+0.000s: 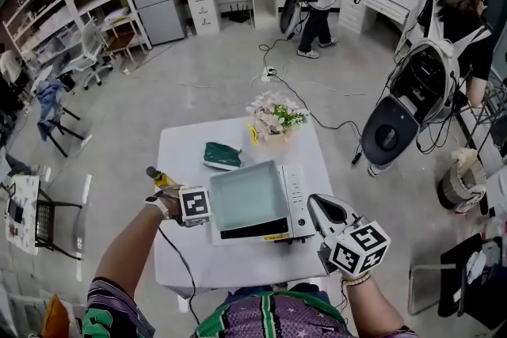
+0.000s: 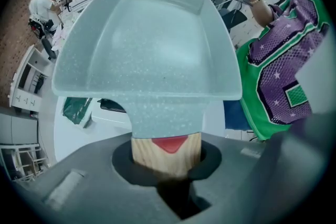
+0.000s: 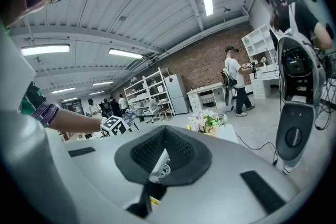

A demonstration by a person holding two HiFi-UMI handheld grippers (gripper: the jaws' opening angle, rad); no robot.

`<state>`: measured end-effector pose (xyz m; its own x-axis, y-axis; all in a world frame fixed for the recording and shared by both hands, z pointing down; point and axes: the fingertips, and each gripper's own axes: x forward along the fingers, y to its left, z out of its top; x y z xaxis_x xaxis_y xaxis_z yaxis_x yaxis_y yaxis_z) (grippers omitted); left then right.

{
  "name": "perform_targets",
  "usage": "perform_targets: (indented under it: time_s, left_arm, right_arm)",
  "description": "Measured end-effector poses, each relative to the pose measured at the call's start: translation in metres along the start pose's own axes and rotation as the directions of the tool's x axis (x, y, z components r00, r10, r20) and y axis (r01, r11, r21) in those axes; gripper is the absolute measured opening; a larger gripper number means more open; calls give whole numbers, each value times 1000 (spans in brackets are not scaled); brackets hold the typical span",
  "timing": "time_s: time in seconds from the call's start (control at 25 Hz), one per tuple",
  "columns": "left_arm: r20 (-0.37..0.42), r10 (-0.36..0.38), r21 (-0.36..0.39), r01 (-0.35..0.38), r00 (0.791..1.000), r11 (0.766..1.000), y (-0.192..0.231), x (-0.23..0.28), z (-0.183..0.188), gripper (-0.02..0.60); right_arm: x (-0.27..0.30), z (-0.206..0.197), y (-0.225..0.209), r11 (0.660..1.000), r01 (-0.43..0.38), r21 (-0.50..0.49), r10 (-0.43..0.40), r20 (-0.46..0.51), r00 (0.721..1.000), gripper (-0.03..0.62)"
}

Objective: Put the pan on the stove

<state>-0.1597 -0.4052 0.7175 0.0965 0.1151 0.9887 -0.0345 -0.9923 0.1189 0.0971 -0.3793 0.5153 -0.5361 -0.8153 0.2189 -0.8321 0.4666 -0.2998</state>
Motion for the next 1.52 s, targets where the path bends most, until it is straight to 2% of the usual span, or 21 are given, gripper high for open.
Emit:
perform_targets:
  time_s: [0.44,1.08,1.52]
  left_arm:
    - [-114,-36,29,40,993,999,18,16,-13,95]
    - [-213,-78,44,89,974,995,25,36,-21,95]
    - [-229,-109,29,119,967,992,30,51,-16,96]
  right_arm:
    - [-5,-3,-11,999,43,17,-42,-8,999,1]
    - [-20,-13,-6,997,81,15,-81,-21,997,0]
    - [-29,-23,-16,994,109,30,-108,-32,994,0]
